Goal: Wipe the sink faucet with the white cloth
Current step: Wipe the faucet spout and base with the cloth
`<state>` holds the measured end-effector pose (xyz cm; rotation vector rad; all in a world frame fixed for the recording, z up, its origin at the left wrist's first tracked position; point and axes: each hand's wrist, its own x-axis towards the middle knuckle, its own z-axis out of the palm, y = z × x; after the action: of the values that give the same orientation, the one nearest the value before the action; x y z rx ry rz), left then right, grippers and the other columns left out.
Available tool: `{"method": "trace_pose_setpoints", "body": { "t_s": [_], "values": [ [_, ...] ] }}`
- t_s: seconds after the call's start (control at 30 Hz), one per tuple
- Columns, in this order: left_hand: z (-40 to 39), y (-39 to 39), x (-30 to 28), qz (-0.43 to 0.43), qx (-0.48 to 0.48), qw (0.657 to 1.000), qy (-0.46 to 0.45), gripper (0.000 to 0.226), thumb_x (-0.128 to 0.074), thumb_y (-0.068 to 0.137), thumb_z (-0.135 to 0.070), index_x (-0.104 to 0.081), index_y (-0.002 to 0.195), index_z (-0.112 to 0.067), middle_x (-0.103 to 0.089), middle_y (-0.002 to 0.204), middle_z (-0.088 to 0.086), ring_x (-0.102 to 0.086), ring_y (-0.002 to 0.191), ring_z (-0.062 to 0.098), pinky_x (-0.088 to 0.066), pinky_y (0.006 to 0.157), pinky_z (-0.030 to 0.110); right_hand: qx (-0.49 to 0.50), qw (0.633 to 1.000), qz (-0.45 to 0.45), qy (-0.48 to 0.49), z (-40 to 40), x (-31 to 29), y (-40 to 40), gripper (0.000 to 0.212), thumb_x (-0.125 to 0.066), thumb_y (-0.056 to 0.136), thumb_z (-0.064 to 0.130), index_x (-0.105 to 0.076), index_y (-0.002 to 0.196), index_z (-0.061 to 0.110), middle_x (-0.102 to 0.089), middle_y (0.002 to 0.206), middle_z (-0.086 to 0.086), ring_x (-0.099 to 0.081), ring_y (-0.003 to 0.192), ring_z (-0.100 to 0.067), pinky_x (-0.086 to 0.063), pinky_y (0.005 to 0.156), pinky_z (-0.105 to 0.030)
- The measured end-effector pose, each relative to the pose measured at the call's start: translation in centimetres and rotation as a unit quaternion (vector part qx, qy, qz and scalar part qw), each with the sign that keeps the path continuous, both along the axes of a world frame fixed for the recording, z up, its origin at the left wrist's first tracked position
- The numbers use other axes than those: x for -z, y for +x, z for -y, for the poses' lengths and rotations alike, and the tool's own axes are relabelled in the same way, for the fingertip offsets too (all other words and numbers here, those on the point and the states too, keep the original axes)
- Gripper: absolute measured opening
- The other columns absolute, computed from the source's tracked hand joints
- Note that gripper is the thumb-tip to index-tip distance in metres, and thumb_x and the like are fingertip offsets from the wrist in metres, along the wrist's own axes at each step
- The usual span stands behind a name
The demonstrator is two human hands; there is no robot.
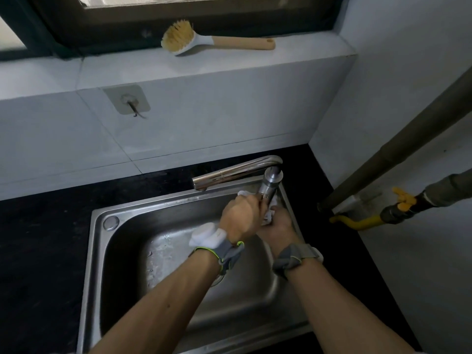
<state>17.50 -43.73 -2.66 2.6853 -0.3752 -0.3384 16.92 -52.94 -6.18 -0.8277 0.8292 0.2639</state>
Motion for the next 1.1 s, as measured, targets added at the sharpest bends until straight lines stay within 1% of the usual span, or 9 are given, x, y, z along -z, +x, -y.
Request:
{"method": "trace_pose_setpoints", "body": {
  "t_s": [0.07, 0.1, 0.27, 0.4, 0.5, 0.7, 0.83, 0.97, 1.1],
  "values": [
    [-0.1, 0.1, 0.2, -0.005, 0.006, 1.000, -0.013, 0.042, -0.031, 0.101, -0.043, -0.061, 0.114, -0.015, -0.066, 0.109, 0.017, -0.065, 0.096, 0.039, -0.049, 0.078, 0.039, 0.038, 0.997, -0.038, 0.049, 0.5, -0.3, 0.5, 0.070, -0.030, 0.102, 0.025, -0.068, 0.048, 0.003, -0.065, 0.046, -0.008, -0.065, 0.039, -0.017, -0.049, 0.033, -0.023],
    [-0.2, 0.3, 0.2, -0.003, 0.010, 1.000, -0.017, 0.040, -0.032, 0.101, -0.042, -0.061, 0.112, -0.016, -0.067, 0.109, 0.016, -0.065, 0.095, 0.038, -0.048, 0.078, 0.038, 0.067, 0.994, -0.034, 0.082, 0.6, -0.7, 0.7, 0.078, -0.026, 0.104, 0.023, -0.062, 0.037, 0.005, -0.061, 0.039, -0.006, -0.060, 0.032, -0.015, -0.045, 0.029, -0.020],
    [-0.4, 0.3, 0.4, -0.024, 0.003, 0.999, -0.037, 0.041, -0.030, 0.099, -0.048, -0.061, 0.108, -0.022, -0.071, 0.105, 0.012, -0.066, 0.091, 0.040, -0.049, 0.073, 0.039, 0.083, 0.991, -0.056, -0.085, -0.2, -1.4, 0.4, 0.041, -0.034, 0.099, 0.012, -0.046, 0.060, 0.009, -0.053, 0.043, -0.004, -0.051, 0.030, -0.010, -0.038, 0.035, -0.012],
    [-0.7, 0.1, 0.0, -0.038, -0.007, 0.996, -0.081, 0.037, -0.034, 0.099, -0.045, -0.063, 0.106, -0.023, -0.072, 0.105, 0.009, -0.066, 0.093, 0.037, -0.048, 0.077, 0.038, 0.037, 0.965, -0.062, -0.254, -0.3, -2.1, -0.5, 0.030, -0.049, 0.096, 0.031, -0.066, 0.106, 0.008, -0.066, 0.092, -0.008, -0.064, 0.087, -0.024, -0.050, 0.076, -0.032],
    [-0.7, -0.2, 0.0, -0.072, -0.030, 0.990, -0.121, 0.038, -0.036, 0.095, -0.047, -0.064, 0.108, -0.024, -0.073, 0.103, 0.010, -0.067, 0.096, 0.036, -0.053, 0.084, 0.041, -0.072, 0.921, -0.017, -0.382, 0.6, -3.6, -0.8, 0.032, -0.048, 0.092, 0.037, -0.066, 0.091, 0.011, -0.069, 0.092, -0.011, -0.066, 0.090, -0.032, -0.055, 0.086, -0.044],
    [-0.8, -0.6, -0.7, -0.146, -0.107, 0.960, -0.212, 0.032, -0.047, 0.093, -0.029, -0.067, 0.117, -0.024, -0.074, 0.111, 0.008, -0.067, 0.106, 0.029, -0.051, 0.088, 0.032, -0.298, 0.752, 0.109, -0.577, 0.6, -7.2, -0.2, 0.031, -0.040, 0.094, 0.029, -0.061, 0.113, 0.016, -0.068, 0.106, -0.011, -0.061, 0.103, -0.032, -0.048, 0.084, -0.034],
    [-0.7, -0.9, -1.1, -0.195, -0.159, 0.938, -0.239, 0.026, -0.055, 0.087, -0.018, -0.068, 0.108, -0.014, -0.073, 0.108, 0.015, -0.067, 0.105, 0.034, -0.046, 0.077, 0.030, -0.415, 0.653, 0.183, -0.606, -0.1, -9.3, 1.1, 0.023, -0.044, 0.088, 0.008, -0.062, 0.103, 0.005, -0.056, 0.093, -0.001, -0.057, 0.097, -0.022, -0.034, 0.070, -0.020],
    [-0.4, -1.3, -0.2, -0.242, -0.164, 0.930, -0.223, 0.033, -0.051, 0.090, -0.018, -0.063, 0.118, -0.003, -0.068, 0.115, 0.020, -0.064, 0.108, 0.038, -0.051, 0.086, 0.041, -0.557, 0.518, 0.163, -0.628, -0.4, -8.6, 3.6, 0.010, -0.043, 0.081, 0.018, -0.053, 0.080, 0.018, -0.059, 0.109, 0.001, -0.056, 0.105, -0.024, -0.031, 0.074, -0.022],
    [-0.1, -2.1, 1.3, -0.244, -0.149, 0.938, -0.199, 0.036, -0.052, 0.093, -0.023, -0.059, 0.125, -0.009, -0.065, 0.125, 0.016, -0.063, 0.114, 0.032, -0.050, 0.090, 0.034, -0.628, 0.393, 0.155, -0.653, -1.7, -8.1, 4.7, 0.023, -0.044, 0.084, 0.021, -0.063, 0.097, 0.015, -0.058, 0.130, -0.010, -0.053, 0.119, -0.027, -0.037, 0.083, -0.024]
  ]
}}
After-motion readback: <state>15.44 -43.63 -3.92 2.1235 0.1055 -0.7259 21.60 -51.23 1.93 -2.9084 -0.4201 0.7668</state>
